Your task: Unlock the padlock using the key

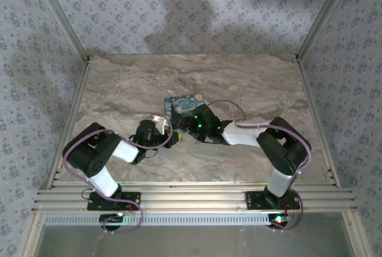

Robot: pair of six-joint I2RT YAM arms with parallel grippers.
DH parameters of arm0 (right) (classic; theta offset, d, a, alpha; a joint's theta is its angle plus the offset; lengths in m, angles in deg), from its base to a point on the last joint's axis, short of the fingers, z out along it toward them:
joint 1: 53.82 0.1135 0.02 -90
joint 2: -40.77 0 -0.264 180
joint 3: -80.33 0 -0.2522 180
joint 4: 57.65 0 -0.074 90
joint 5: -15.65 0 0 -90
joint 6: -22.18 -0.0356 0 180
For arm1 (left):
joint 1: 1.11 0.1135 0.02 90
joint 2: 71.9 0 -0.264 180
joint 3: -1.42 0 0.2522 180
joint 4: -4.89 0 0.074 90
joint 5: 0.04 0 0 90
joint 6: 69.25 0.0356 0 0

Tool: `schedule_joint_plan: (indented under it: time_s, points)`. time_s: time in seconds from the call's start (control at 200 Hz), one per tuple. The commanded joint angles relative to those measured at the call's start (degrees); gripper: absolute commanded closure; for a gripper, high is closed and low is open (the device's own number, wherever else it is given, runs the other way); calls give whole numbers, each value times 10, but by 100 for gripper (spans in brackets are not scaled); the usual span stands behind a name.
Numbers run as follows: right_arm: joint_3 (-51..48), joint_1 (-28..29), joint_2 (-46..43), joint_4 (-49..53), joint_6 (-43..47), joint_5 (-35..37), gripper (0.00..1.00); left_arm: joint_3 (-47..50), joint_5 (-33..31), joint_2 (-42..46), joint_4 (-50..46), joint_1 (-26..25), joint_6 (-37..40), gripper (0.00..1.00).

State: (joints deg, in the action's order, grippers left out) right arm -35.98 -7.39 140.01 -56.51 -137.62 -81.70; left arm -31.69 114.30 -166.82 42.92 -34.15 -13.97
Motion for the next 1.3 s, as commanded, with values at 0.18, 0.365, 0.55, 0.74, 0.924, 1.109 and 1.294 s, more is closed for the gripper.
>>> schedule_joint_plan:
  time_s: [0.18, 0.365, 0.55, 0.74, 0.924, 1.109, 1.294]
  points:
    - [-10, 8, 17, -35, -16, 24, 48, -27, 32, 40, -16, -4, -23, 100]
    - [-13, 8, 13, -31, -14, 29, 62, -25, 33, 66, -60, -4, -2, 100]
    - [-15, 9, 9, -26, -18, 33, 68, -26, 32, 76, -81, -5, 13, 100]
    - [-16, 11, 4, -22, -20, 38, 59, -24, 33, 72, -74, -6, 14, 100]
    - [-18, 9, 10, -27, -29, 37, 60, -24, 37, 74, -69, -9, 15, 100]
    - [-16, 7, 18, -38, -36, 28, 84, -25, 37, 81, -74, -15, 18, 100]
    - [-18, 8, 17, -40, -39, 25, 100, -26, 30, 99, -97, -17, 26, 100]
